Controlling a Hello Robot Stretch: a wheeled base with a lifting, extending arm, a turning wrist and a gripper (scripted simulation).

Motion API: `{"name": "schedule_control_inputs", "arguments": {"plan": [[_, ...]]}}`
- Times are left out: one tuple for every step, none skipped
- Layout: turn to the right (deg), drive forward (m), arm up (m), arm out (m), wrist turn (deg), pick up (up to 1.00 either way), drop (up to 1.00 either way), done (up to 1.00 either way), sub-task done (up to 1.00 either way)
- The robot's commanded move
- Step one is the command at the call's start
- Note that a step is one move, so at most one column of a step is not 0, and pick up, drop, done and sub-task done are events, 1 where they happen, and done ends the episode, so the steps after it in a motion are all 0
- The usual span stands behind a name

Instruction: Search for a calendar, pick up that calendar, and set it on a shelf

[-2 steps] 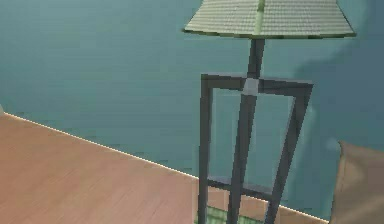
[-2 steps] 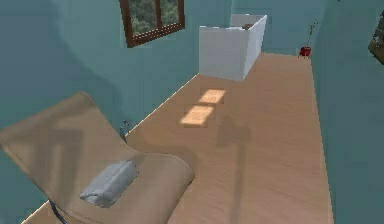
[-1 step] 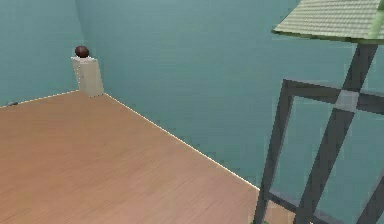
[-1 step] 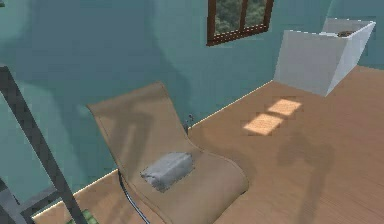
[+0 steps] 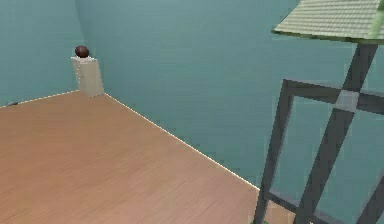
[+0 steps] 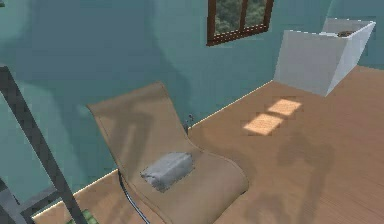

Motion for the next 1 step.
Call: {"name": "schedule_control_inputs", "arguments": {"plan": [[0.0, 0.0, 0.0, 0.5, 0.0, 0.0, 0.0, 0.0, 0.0]]}}
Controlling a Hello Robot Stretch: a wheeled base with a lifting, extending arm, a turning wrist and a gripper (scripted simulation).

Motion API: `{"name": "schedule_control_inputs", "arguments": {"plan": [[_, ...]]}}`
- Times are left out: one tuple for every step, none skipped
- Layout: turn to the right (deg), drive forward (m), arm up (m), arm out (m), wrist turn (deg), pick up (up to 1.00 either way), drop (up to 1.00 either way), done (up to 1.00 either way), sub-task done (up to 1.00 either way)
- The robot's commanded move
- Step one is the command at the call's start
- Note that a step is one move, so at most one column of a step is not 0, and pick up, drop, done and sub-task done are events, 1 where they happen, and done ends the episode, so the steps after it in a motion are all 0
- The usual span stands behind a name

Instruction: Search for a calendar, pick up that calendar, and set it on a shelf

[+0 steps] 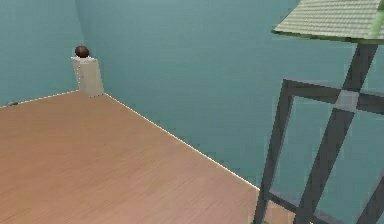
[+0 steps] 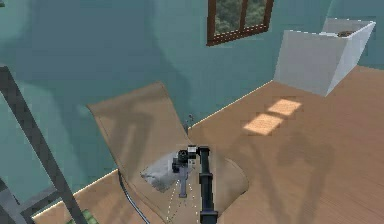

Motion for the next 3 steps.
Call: {"name": "schedule_control_inputs", "arguments": {"plan": [[0.0, 0.0, 0.0, 0.0, 45.0, 0.0, 0.0, 0.0, 0.0], [0.0, 0.0, 0.0, 0.0, 45.0, 0.0, 0.0, 0.0, 0.0], [0.0, 0.0, 0.0, 0.0, 42.0, 0.0, 0.0, 0.0, 0.0]]}}
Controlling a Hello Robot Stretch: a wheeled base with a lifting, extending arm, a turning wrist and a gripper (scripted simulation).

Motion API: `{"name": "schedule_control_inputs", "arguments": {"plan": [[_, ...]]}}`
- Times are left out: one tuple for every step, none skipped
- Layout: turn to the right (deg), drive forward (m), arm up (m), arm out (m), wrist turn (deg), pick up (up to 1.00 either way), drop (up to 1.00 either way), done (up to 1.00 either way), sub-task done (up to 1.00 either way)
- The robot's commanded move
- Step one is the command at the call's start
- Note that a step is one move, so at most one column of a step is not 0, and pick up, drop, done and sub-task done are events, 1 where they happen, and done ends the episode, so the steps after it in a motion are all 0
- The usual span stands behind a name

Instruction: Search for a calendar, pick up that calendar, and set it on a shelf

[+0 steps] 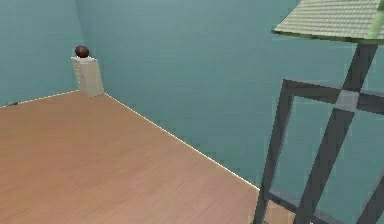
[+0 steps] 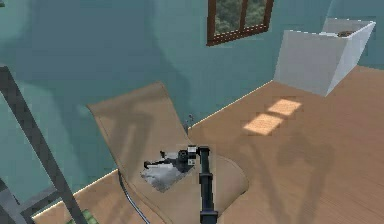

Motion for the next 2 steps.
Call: {"name": "schedule_control_inputs", "arguments": {"plan": [[0.0, 0.0, -0.3, 0.0, 0.0, 0.0, 0.0, 0.0, 0.0], [0.0, 0.0, 0.0, 0.0, 0.0, 1.0, 0.0, 0.0, 0.0]]}}
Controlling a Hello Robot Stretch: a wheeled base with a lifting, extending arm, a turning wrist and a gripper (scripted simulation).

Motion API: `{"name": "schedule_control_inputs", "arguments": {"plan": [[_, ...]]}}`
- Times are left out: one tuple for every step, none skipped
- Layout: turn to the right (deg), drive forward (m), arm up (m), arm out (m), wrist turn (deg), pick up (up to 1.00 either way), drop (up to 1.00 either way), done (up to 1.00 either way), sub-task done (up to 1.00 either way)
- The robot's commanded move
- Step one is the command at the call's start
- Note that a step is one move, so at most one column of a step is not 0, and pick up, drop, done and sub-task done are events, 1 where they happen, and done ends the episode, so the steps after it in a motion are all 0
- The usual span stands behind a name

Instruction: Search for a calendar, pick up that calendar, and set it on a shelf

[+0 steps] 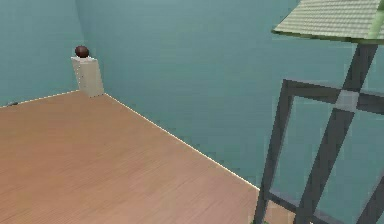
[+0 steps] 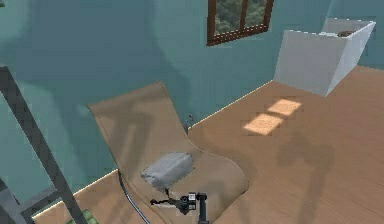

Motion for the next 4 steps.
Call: {"name": "schedule_control_inputs", "arguments": {"plan": [[0.0, 0.0, 0.1, 0.0, 0.0, 0.0, 0.0, 0.0, 0.0], [0.0, 0.0, 0.5, 0.0, 0.0, 0.0, 0.0, 0.0, 0.0], [0.0, 0.0, 0.12, 0.0, 0.0, 0.0, 0.0, 0.0, 0.0], [0.0, 0.0, 0.0, 0.0, -45.0, 0.0, 0.0, 0.0, 0.0]]}}
